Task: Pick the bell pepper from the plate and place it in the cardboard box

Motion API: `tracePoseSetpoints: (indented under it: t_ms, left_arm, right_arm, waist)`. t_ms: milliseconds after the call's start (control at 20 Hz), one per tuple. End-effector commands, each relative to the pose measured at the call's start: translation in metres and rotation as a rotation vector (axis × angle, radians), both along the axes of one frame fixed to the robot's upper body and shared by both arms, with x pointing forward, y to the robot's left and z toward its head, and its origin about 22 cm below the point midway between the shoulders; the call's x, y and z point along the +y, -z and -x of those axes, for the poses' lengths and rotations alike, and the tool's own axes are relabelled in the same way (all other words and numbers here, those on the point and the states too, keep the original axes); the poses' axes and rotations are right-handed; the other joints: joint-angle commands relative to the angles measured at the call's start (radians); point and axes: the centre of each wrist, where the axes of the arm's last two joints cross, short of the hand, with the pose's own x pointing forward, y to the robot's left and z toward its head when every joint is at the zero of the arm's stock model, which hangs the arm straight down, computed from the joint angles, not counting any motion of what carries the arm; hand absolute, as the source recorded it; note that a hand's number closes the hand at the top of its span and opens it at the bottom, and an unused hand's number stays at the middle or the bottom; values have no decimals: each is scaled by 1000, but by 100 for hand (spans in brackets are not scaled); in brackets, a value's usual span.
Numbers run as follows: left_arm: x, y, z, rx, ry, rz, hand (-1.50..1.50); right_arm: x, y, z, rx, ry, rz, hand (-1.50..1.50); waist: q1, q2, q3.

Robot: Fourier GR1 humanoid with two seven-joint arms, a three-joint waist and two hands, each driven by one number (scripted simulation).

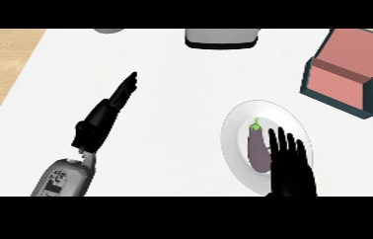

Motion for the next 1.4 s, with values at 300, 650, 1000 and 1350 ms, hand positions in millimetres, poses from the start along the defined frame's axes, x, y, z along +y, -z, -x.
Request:
tracePoseSetpoints:
  t_ms: [300,650,1000,1350]
  left_arm:
    - [13,9,-8,2,-11,-3,0]
    - [-3,7,0,7,4,-16,0]
    - [-1,-12,6,6,-4,-3,0]
    - [-1,-2,4,4,11,9,0]
  right_arm:
    - [-1,15,2,72,16,17,-150]
    - [-19,32,-15,94,28,15,-150]
    - [-16,46,-29,98,66,89,-150]
    - [-36,62,-26,129,45,84,150]
  waist:
    - [-1,0,0]
    - [0,0,0]
    - [3,0,0]
    - [3,0,0]
